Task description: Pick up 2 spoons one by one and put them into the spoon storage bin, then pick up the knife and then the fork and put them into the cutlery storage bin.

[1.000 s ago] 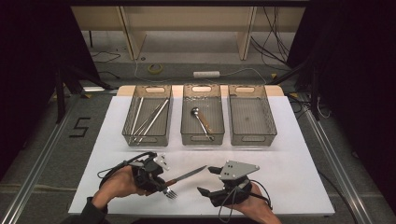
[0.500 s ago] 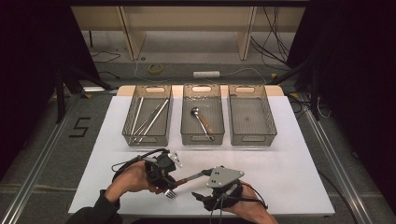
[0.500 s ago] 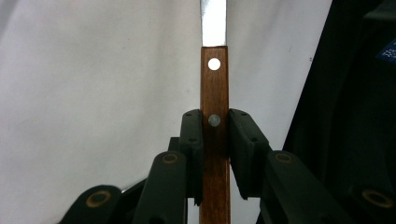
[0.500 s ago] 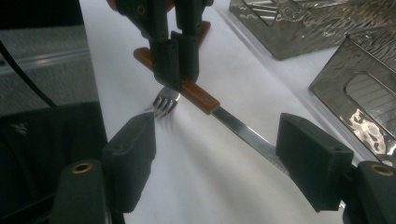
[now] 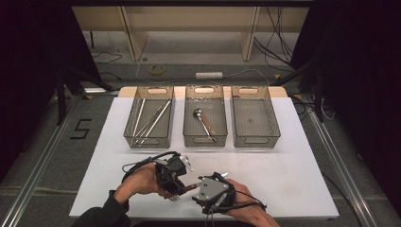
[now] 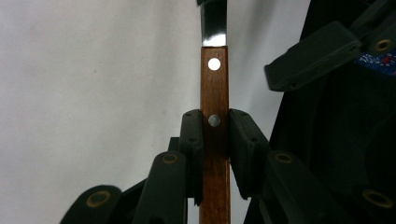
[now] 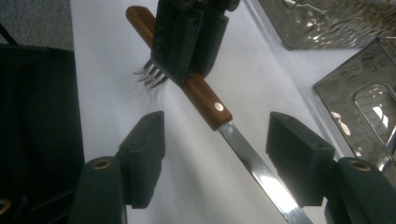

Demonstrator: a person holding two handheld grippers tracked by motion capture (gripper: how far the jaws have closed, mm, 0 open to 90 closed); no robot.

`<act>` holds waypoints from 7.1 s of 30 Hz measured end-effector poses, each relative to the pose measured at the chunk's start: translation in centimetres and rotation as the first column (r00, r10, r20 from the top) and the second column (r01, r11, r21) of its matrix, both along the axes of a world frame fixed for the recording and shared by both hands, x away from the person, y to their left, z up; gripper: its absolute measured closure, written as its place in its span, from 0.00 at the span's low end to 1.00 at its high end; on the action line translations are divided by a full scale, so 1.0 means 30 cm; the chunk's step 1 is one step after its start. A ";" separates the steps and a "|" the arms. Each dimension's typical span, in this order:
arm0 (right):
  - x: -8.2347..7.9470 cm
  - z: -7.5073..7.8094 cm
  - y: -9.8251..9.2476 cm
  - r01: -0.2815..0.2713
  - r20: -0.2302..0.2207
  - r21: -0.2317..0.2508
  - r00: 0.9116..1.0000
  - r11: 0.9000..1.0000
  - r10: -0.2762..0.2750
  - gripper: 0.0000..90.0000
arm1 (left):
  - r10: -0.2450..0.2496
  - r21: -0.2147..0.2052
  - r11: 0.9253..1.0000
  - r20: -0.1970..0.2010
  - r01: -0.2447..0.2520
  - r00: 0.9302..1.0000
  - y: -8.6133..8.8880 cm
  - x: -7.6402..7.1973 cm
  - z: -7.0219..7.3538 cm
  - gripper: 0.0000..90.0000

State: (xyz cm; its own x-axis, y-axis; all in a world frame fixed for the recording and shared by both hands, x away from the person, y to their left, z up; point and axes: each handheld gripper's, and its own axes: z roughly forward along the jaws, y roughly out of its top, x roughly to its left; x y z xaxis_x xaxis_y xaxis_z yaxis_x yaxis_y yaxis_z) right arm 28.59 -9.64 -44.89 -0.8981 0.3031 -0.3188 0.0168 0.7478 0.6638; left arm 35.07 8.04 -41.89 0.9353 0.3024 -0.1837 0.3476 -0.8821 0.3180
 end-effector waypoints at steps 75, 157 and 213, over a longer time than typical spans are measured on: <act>0.038 0.002 -0.079 -0.042 0.189 -0.206 0.979 0.978 0.082 0.88 | 0.282 -0.349 0.917 0.232 -0.191 0.931 0.161 -0.005 0.133 0.24; 0.402 0.225 -0.373 0.437 -0.169 0.273 0.899 0.857 -0.404 0.88 | 0.650 -0.634 0.671 0.253 -0.385 0.717 0.379 -0.074 -0.015 0.22; 0.826 0.203 -0.393 0.719 -0.327 0.240 0.693 0.652 -0.643 0.88 | 0.667 -0.634 0.665 0.267 -0.395 0.695 0.395 -0.074 -0.023 0.22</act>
